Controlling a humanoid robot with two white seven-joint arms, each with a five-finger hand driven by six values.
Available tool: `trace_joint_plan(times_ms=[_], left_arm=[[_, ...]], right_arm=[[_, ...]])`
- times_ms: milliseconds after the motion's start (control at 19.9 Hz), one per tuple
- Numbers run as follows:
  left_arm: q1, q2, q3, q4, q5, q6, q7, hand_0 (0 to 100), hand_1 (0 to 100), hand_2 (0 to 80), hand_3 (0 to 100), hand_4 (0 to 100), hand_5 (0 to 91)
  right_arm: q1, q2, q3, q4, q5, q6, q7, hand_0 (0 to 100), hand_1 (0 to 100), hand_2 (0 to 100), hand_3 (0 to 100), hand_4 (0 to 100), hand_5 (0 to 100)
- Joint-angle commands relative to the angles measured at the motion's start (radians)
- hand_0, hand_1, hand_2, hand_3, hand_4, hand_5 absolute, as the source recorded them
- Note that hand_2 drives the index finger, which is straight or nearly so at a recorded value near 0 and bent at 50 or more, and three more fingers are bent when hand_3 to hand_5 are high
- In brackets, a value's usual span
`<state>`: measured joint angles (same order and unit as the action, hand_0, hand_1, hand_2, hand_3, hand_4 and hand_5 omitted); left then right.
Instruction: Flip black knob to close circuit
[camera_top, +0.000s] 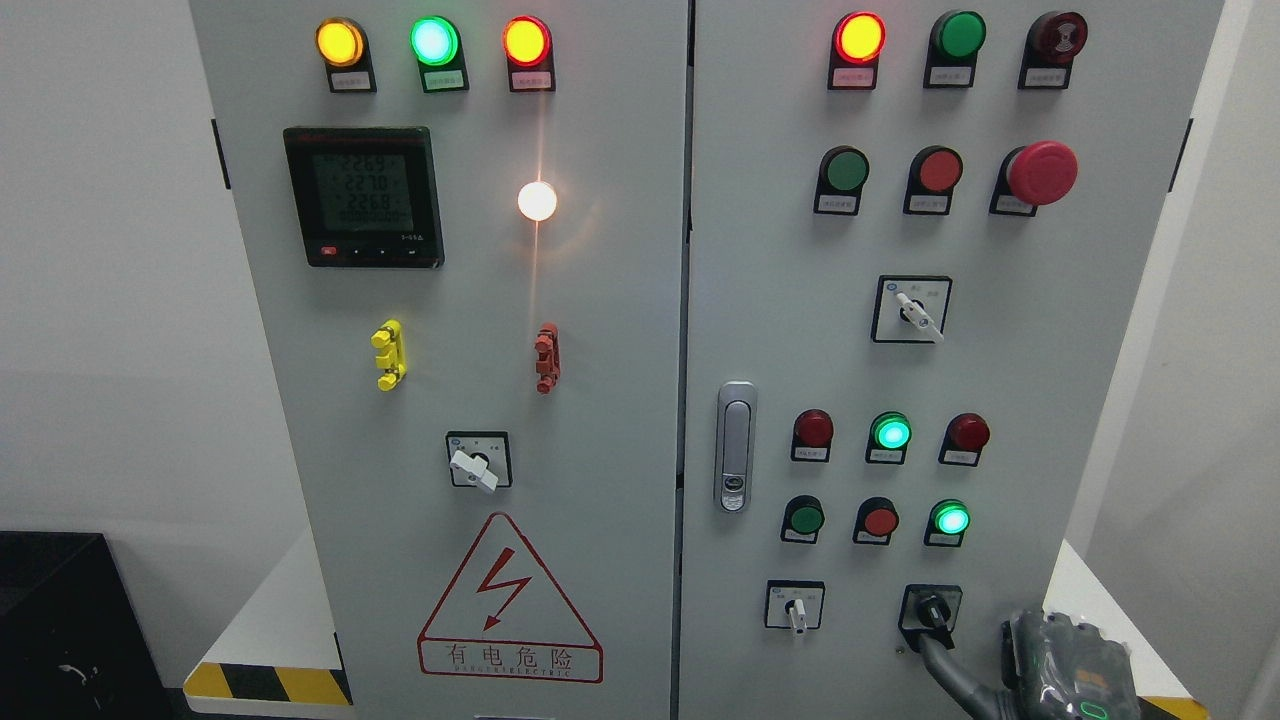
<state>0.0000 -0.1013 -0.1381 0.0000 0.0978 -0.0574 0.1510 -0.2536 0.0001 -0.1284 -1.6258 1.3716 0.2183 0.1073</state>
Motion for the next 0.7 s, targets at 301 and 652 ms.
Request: trace_joint_plan(times_ms=[301,652], left_arm=[[0.023,0.000,0.000,-0.031,-0.001,0.001,-0.001,12,56,0.0,0,0,0.0],[0.023,0.000,0.000,-0.031,0.000,0.001,-0.001,12,56,0.0,0,0,0.0]], right_arm=[[-0.007,-0.005,-0.014,0.000,-0.006,0.000,-0.014,0,0,94,100,95,100],[-0.007,-0.006,-0.016,-0.002,-0.006,-0.002,-0.015,0,0,94,100,95,100]])
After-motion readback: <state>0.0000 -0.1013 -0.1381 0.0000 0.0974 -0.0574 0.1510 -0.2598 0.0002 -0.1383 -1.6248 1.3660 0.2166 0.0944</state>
